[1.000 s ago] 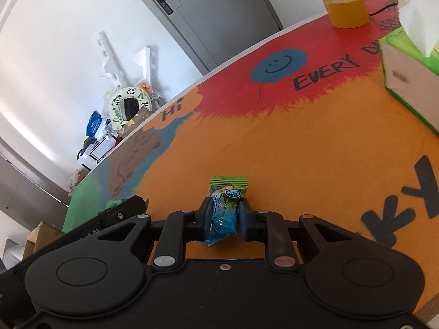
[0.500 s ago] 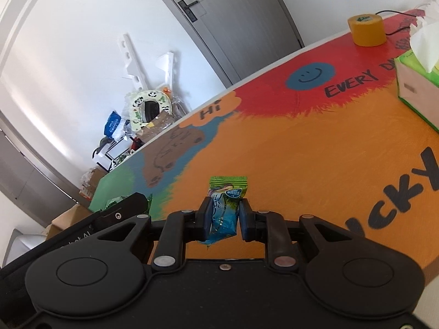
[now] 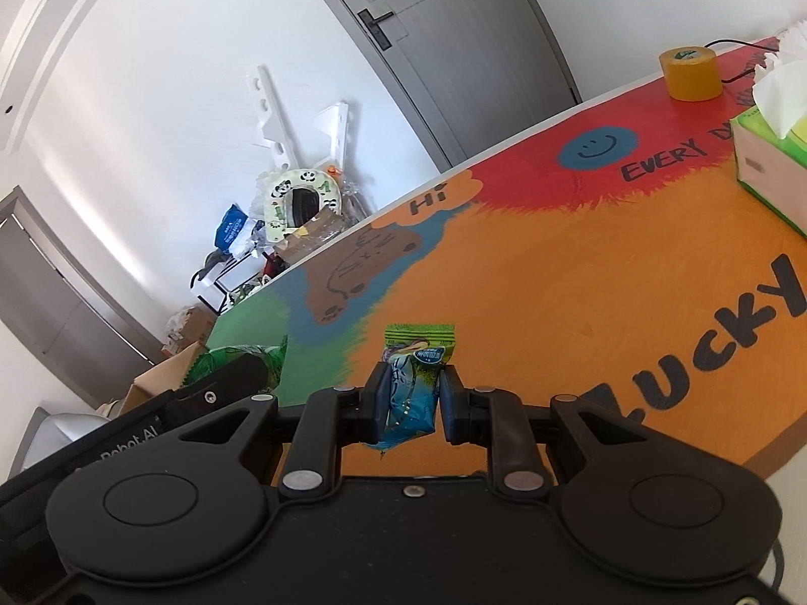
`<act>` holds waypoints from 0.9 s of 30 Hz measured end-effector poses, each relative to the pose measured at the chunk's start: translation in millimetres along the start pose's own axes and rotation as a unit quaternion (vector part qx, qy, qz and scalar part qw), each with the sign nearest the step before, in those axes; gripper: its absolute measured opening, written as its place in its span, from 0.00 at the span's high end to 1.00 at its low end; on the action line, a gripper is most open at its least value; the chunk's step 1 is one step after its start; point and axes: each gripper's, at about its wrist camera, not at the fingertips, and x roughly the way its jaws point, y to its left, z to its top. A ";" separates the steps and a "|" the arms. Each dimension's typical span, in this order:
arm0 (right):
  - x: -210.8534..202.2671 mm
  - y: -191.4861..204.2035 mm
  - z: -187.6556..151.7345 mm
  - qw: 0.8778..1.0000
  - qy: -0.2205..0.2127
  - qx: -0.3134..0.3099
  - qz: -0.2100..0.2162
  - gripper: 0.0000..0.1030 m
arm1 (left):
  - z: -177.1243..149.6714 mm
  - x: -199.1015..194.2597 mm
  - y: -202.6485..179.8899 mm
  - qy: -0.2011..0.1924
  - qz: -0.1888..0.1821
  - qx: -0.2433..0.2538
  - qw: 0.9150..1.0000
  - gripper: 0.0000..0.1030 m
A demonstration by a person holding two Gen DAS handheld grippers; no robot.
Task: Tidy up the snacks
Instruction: 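Carry both packets over the cardboard box and open both grippers to drop them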
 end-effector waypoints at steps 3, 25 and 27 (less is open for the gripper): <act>-4.5 7.2 -1.5 1.000 -0.003 -0.007 0.006 0.79 | -0.6 -10.0 3.1 -0.005 0.002 -0.001 1.000 0.72; -7.5 84.4 -15.3 0.996 -0.005 -0.057 0.070 0.79 | 10.0 -82.5 79.4 -0.049 0.058 -0.043 0.996 0.71; -6.4 92.1 -16.4 0.995 -0.003 -0.063 0.073 0.79 | 10.8 -84.9 87.5 -0.050 0.063 -0.048 0.996 0.71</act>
